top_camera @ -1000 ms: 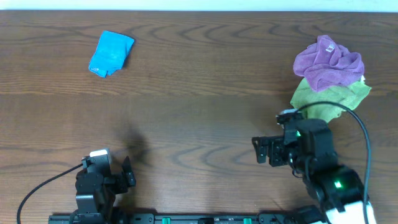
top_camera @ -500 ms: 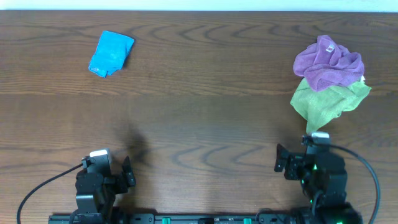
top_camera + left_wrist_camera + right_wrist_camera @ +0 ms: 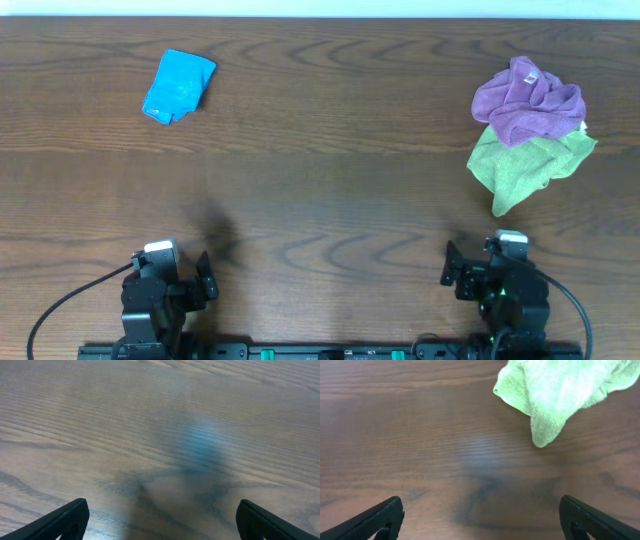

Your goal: Fold the cloth

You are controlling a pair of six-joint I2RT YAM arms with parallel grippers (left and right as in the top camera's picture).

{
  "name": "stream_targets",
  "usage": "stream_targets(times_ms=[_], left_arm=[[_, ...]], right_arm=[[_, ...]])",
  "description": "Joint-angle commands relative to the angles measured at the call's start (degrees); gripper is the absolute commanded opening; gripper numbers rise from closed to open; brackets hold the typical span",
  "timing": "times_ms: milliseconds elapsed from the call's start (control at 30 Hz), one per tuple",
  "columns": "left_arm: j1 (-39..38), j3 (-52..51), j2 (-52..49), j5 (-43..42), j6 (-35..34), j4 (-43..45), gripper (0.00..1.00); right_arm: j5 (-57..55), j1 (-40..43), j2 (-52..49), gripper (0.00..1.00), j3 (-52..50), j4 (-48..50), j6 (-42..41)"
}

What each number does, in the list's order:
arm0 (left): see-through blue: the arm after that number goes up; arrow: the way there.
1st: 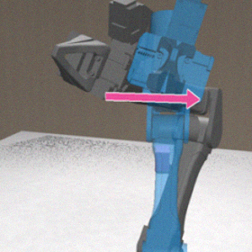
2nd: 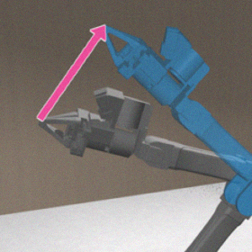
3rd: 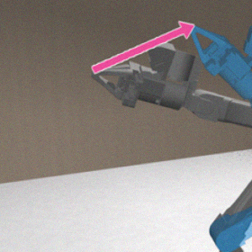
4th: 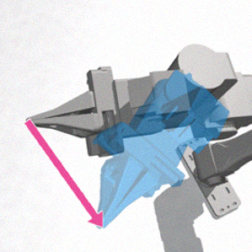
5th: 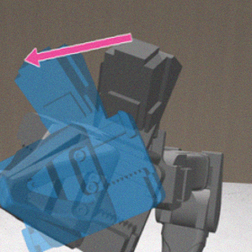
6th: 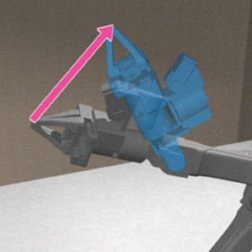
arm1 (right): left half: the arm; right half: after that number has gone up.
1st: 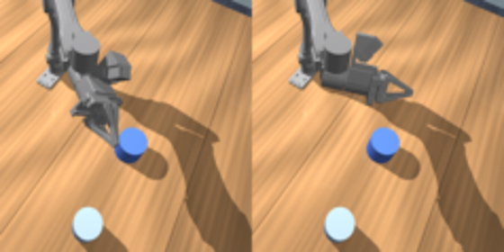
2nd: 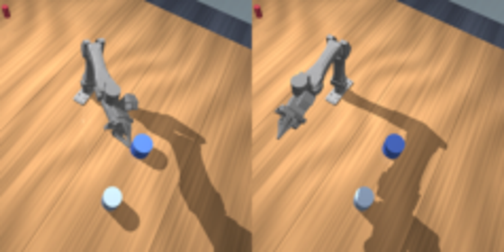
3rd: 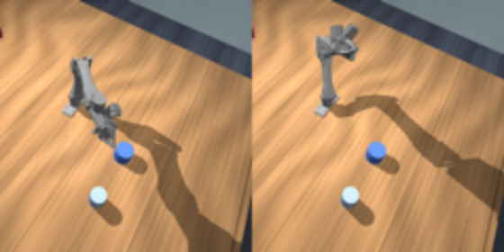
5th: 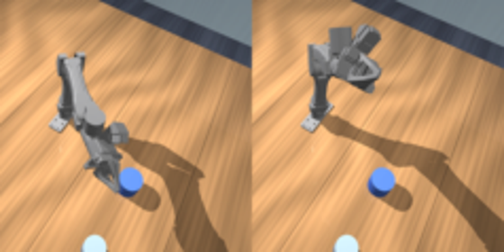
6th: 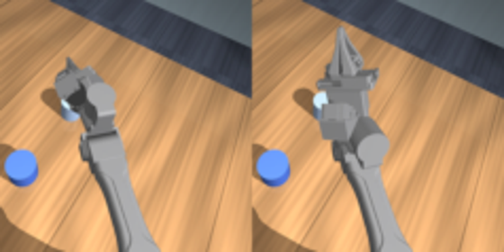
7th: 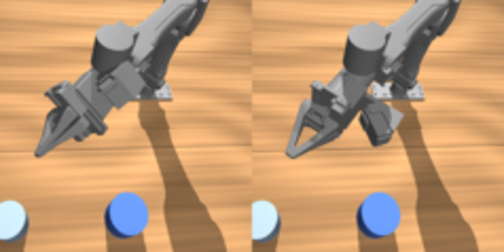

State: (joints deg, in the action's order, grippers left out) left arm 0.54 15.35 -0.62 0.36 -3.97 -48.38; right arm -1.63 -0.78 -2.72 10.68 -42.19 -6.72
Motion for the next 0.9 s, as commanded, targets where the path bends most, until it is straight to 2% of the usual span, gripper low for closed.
stream_targets(times_ms=[0, 200, 867], left_arm=[[-0.3, -0.7, 0.4, 0.0, 1.2, -1.3, 0.95], [-0.3, -0.7, 0.4, 0.0, 1.2, -1.3, 0.95], [-0.3, -0.7, 0.4, 0.0, 1.2, -1.3, 0.95]], right_arm=[[3.3, 1.2, 1.4, 0.99, -1.5, 0.0, 3.3], [3.6, 1.2, 1.8, 0.99, -1.5, 0.0, 6.6], [3.6, 1.2, 1.7, 0.99, -1.5, 0.0, 6.6]])
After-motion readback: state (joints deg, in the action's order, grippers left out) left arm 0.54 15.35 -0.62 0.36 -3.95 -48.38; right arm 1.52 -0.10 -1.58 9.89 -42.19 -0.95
